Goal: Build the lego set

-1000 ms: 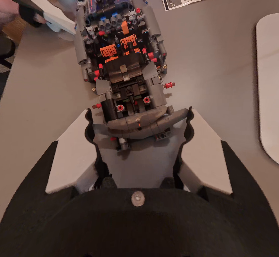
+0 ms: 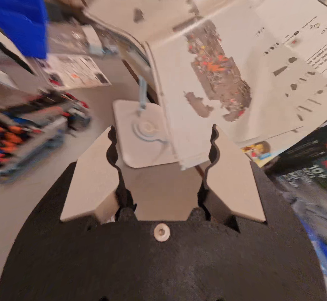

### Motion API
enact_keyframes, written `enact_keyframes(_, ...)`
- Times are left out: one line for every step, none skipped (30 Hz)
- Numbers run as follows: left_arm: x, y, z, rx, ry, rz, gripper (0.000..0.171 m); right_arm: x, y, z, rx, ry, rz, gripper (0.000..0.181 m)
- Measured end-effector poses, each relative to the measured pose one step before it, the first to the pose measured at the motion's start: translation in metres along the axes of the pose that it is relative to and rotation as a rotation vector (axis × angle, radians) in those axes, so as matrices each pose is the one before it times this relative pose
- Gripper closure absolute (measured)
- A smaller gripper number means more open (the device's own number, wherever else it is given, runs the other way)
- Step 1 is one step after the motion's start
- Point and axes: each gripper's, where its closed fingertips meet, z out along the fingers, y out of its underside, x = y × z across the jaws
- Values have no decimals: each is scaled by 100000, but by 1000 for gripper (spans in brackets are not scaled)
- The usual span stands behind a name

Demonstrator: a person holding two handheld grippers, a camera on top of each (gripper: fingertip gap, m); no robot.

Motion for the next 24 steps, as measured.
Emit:
enact_keyframes(251,-810,-167,1015,-1004,2485,119,1476,1113,1582,-5879,1682,-4669,78)
enact_keyframes(288,-924,-136,1442,-1113,3218,119,918,1275,1593,-6852,438,-3038,85)
enact_keyframes(374,-928,-49,1183,-323,3034,119,646,861,1269,-4048,1496,-3315,100)
enact_keyframes(310,-920,8,770,-542,2334,119,248,515,905,-1715,1375,-4210,115)
enact_keyframes(161,-995,14,1112,-1118,2219,119,-104,197,465,-1067,862,-4699,137)
enact_keyframes(193,-1059,65,1390,-514,2229,119,-188,-397,44,1868,1887,-4810,150)
enact_keyframes(57,-1042,111,1445,-858,1835,119,-340,-696,-157,3191,1212,-3974,166)
enact_keyframes(-164,-995,144,1274,-1652,1395,119,-253,-596,-149,2008,1369,-2169,175)
enact_keyframes(-136,-959,187,1236,-955,1230,118,-98,-533,-136,1326,1420,-315,177)
enact_keyframes(-137,-971,209,1526,-588,769,116,-367,-734,-147,2531,-1340,659,177)
enact_keyframes(-293,-1100,192,2314,-1392,117,115,-379,-811,-195,2399,-2267,1373,180)
enact_keyframes(-292,-1227,191,2937,-1376,389,115,-35,-826,-219,1799,-162,819,181)
enact_keyframes(-330,-1288,230,2925,-1751,1400,113,217,-897,-233,1780,1482,-322,181)
enact_keyframes(-575,-1367,243,2892,-3516,2168,111,318,-888,-193,1378,1769,-499,181)
enact_keyframes(-569,-1501,241,2971,-3518,2977,109,107,-869,-93,698,167,-727,181)
enact_keyframes(-406,-1688,219,3676,-2503,3640,107,187,-1045,-110,1213,889,-896,181)
enact_keyframes(-701,-1746,178,3743,-4585,4618,102,226,-1234,-89,2261,1263,-808,181)
enact_keyframes(-725,-1704,239,3550,-4780,5647,96,75,-1233,22,2102,106,-637,181)
enact_keyframes(-732,-1469,455,2185,-4168,5548,88,-6,-942,133,-208,-425,-1517,181)
enact_keyframes(-1060,-1003,603,-319,-5232,4262,83,219,-725,172,-1348,1105,-1902,181)
enact_keyframes(-1013,-431,799,-1617,-3445,4750,78,45,-443,247,-1685,-853,866,181)
enact_keyframes(-1046,264,1213,-3303,-1695,2282,66,-215,-407,235,-826,-3042,3498,181)
enact_keyframes(-411,620,1500,-4359,3493,-1870,60,-396,-782,77,2107,-3113,2500,181)
enact_keyframes(-420,559,1518,-2955,3120,-3281,59,-493,-548,121,615,-2686,617,181)
